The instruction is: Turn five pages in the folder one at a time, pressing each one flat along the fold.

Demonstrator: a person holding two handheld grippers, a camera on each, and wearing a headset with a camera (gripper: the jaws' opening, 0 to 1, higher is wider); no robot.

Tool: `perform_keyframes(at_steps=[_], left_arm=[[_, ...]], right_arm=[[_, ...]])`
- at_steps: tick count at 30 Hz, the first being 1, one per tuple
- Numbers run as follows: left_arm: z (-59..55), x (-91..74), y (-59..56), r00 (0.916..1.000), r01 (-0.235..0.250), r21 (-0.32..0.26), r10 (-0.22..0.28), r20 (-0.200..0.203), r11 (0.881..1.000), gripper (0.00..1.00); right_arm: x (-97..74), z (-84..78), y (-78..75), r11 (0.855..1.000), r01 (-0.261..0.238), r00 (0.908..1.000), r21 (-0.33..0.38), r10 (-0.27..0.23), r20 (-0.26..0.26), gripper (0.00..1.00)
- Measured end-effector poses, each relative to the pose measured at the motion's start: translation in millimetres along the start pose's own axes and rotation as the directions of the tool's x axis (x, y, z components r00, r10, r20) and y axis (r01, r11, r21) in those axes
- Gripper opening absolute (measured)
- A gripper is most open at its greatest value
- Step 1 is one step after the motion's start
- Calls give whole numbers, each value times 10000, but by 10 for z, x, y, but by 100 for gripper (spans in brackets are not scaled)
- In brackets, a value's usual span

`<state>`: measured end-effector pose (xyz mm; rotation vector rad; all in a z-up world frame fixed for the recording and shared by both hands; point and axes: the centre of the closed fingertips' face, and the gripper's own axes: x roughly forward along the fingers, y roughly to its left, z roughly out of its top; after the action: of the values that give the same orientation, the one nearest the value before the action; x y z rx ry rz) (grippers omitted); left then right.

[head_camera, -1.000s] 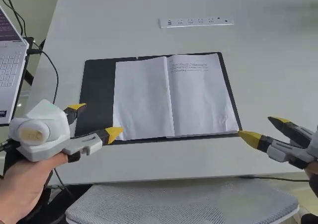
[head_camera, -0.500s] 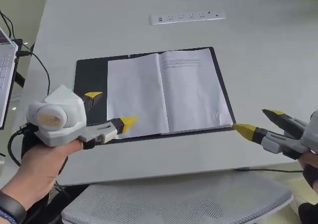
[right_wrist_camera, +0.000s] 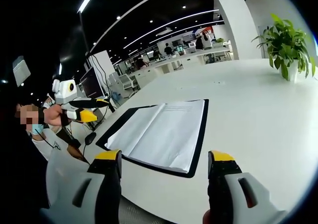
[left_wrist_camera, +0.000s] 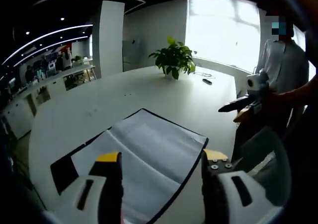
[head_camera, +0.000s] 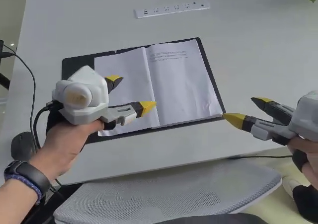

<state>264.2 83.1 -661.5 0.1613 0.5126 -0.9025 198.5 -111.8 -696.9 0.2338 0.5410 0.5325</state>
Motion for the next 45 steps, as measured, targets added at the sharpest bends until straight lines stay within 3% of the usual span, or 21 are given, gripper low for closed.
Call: perform_keyframes(at_steps=[7, 19, 27, 45], left_arm=[[65, 330, -212, 9983, 584, 152, -583, -64, 9982, 62], [-27, 880, -509, 9916, 1223, 200, -1214, -438, 9923, 60], [-158, 1203, -680, 9875, 1425, 78, -1416, -690, 9898, 58], [-555, 1717, -848, 9845, 1123, -190, -1139, -1333, 9935, 51]], right_arm=[[-5, -4, 9, 10000, -49, 10000, 11, 49, 3, 69], [-9, -20, -5, 9998, -135, 9999, 143, 135, -5, 68], [-10, -80, -5, 9996, -119, 9999, 263, 122, -98, 66], [-14, -121, -23, 9987, -127, 9997, 492, 138, -212, 66]])
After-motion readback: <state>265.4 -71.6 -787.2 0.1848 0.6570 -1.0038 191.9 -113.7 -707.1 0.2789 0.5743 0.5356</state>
